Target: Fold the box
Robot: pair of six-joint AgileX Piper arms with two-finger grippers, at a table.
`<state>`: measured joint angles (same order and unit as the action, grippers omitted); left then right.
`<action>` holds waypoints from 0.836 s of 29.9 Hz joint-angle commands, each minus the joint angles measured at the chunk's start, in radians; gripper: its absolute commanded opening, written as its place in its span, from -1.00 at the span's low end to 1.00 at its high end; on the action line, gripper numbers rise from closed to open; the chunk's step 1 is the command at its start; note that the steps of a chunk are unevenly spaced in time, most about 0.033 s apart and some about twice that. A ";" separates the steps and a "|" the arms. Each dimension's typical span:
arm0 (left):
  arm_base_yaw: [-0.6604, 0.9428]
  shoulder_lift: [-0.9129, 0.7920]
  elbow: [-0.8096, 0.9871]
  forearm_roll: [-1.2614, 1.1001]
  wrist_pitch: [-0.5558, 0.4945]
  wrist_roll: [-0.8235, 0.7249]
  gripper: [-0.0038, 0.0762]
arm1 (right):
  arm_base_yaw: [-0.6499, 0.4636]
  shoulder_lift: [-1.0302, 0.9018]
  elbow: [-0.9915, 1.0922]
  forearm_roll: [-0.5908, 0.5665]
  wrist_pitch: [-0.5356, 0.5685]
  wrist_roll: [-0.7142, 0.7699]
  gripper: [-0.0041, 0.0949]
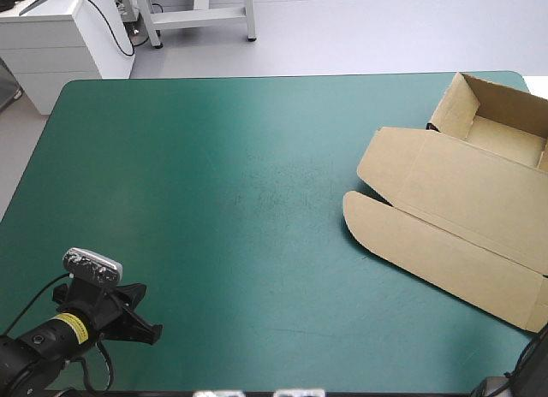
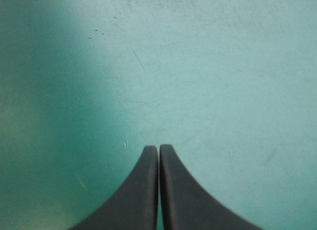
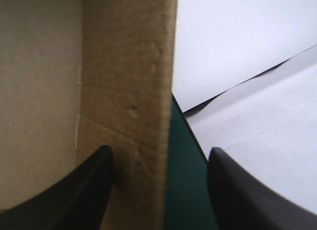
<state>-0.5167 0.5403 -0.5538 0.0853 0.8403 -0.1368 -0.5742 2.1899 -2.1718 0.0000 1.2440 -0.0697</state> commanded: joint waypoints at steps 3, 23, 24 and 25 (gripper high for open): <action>-0.004 0.002 -0.029 0.011 -0.059 0.000 -0.92 | -0.021 -0.135 -0.028 0.000 0.001 0.010 0.33; -0.004 0.002 -0.029 0.085 -0.059 -0.008 -0.92 | 0.229 -0.684 0.239 0.521 -0.013 -0.253 -0.93; -0.004 0.002 -0.029 0.092 -0.080 -0.008 -0.92 | 0.287 -0.710 0.277 0.509 -0.032 -0.261 -0.93; -0.004 0.002 -0.029 0.102 -0.102 -0.008 -0.92 | 0.337 -0.732 0.308 0.488 -0.053 -0.266 -0.93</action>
<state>-0.5167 0.5403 -0.5529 0.1622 0.8340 -0.1366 -0.3517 1.5580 -1.9255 0.4801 1.2486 -0.2984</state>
